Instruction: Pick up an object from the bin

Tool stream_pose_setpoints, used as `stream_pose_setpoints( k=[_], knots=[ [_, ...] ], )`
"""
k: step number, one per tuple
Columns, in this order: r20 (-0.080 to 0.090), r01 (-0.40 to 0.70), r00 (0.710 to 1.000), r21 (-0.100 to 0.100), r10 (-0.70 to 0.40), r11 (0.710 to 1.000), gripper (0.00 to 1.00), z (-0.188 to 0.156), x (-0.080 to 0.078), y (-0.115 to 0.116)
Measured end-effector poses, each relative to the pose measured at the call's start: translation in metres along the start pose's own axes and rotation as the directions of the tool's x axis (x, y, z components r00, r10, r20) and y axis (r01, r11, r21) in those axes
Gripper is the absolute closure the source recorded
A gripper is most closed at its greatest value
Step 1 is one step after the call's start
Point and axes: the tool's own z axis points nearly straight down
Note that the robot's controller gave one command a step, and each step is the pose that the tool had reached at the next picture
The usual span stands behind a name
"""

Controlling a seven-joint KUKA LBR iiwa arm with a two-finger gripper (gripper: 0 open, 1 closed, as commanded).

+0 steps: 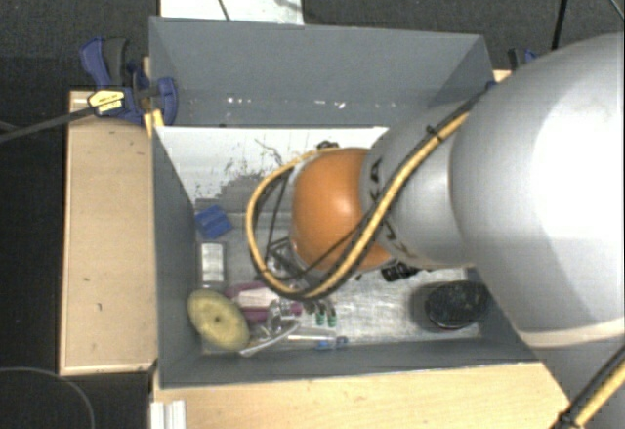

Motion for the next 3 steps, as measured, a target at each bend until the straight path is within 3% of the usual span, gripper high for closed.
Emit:
stream_pose_setpoints(
  k=[1,2,3],
  knots=[
    [-0.009,0.446,0.895,-0.004,-0.446,0.895,1.0,0.012,-0.015,0.022],
    [-0.016,0.75,0.662,-0.012,-0.75,0.662,1.0,-0.105,-0.037,0.015],
    [-0.015,0.858,0.514,-0.017,-0.858,0.514,1.0,-0.153,-0.031,0.007]
  ],
)
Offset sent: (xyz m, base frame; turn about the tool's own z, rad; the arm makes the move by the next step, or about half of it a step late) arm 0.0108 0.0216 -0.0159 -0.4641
